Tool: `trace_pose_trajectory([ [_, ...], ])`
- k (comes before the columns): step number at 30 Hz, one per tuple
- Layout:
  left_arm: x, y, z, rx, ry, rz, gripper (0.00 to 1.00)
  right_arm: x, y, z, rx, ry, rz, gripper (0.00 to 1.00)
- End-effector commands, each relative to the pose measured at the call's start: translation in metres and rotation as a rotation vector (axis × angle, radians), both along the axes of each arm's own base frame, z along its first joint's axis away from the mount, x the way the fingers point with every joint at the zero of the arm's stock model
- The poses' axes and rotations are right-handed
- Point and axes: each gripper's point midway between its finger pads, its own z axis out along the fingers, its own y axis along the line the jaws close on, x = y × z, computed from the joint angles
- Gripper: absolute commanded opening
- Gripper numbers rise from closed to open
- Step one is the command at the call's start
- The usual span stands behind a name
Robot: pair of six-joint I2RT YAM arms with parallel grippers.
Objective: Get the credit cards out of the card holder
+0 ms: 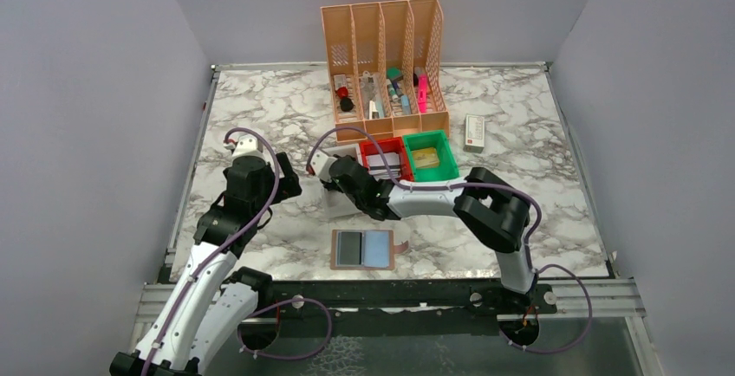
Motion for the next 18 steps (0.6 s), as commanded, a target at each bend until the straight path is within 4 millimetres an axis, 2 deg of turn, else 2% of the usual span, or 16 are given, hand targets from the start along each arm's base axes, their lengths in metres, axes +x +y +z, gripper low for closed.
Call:
trace_pose_trajectory([
  [1, 0.002, 0.003, 0.004, 0.001, -0.012, 0.016, 0.99, -0.003, -0.001, 0.022, 0.095, 0.016, -0.007, 0.37],
  [4, 0.002, 0.001, 0.002, -0.001, 0.0, 0.006, 0.99, -0.005, -0.007, 0.042, 0.183, 0.035, -0.068, 0.38],
  [6, 0.002, -0.003, -0.001, -0.007, 0.007, -0.009, 0.99, -0.014, -0.011, 0.061, 0.28, 0.08, -0.091, 0.38],
  [10, 0.003, -0.007, -0.004, -0.013, 0.018, -0.03, 0.99, -0.049, -0.026, 0.085, 0.519, 0.246, -0.129, 0.44],
  [13, 0.003, -0.007, -0.005, -0.013, 0.018, -0.034, 0.99, -0.084, -0.039, 0.075, 0.674, 0.442, -0.158, 0.46],
  [18, 0.003, -0.008, -0.005, -0.015, 0.016, -0.038, 0.99, -0.147, -0.052, 0.023, 0.735, 0.808, -0.208, 0.46],
])
